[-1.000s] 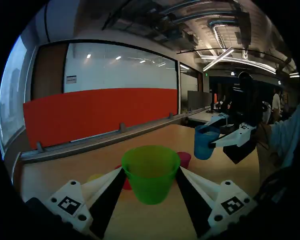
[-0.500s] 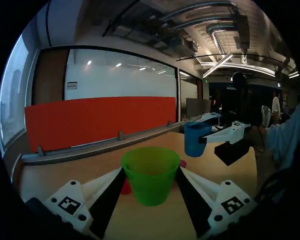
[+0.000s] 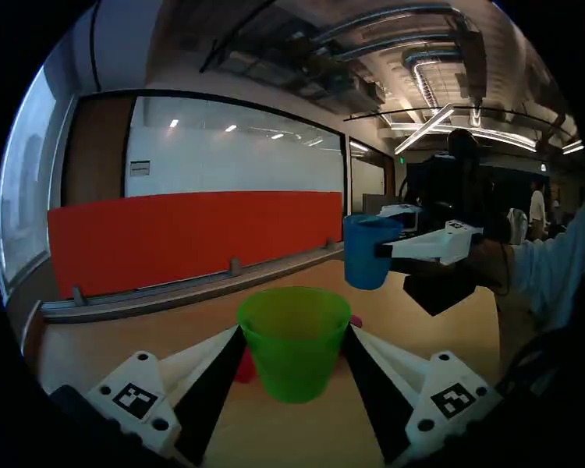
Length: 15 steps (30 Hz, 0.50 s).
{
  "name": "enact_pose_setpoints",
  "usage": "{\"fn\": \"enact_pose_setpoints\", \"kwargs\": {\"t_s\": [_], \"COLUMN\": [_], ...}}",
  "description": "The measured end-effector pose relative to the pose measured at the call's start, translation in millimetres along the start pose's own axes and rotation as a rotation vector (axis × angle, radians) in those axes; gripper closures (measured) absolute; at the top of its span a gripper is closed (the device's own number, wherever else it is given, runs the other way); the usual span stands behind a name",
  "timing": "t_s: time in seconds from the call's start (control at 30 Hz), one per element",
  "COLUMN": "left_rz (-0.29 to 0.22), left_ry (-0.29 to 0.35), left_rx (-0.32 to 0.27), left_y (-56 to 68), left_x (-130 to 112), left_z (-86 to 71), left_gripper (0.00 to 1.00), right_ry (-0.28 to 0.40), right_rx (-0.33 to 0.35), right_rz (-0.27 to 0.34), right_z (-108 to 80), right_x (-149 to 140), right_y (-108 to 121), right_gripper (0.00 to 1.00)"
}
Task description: Pour water
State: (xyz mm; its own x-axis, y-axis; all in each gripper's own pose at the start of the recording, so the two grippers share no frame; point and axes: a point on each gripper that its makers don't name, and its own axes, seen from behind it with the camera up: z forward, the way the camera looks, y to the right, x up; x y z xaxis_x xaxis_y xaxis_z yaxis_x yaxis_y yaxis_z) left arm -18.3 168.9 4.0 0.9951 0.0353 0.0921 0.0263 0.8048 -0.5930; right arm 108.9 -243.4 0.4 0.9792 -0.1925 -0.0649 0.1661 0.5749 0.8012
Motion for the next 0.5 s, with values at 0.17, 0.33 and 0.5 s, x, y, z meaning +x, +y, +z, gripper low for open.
{"fn": "enact_pose_setpoints", "kwargs": {"t_s": [0.17,0.33,0.5], "left_rz": [0.006,0.005,0.008], "left_ry": [0.005,0.005,0.004], "left_rx": [-0.005,-0.012,-0.017], "left_y": [2.2,4.4,6.2], "left_x": [4,4,5], "left_z": [2.5,4.8,7.3], "left_gripper": [0.15,0.15,0.15], "right_ry": [0.015,0.024,0.034], "right_rx": [0.012,0.025,0.038], "right_rz": [-0.035,-0.063,-0.088], "right_z": [7.0,13.7,19.0], "right_x": [13,26,38], "right_y": [0,1,0], "right_gripper": [0.10,0.10,0.10]}}
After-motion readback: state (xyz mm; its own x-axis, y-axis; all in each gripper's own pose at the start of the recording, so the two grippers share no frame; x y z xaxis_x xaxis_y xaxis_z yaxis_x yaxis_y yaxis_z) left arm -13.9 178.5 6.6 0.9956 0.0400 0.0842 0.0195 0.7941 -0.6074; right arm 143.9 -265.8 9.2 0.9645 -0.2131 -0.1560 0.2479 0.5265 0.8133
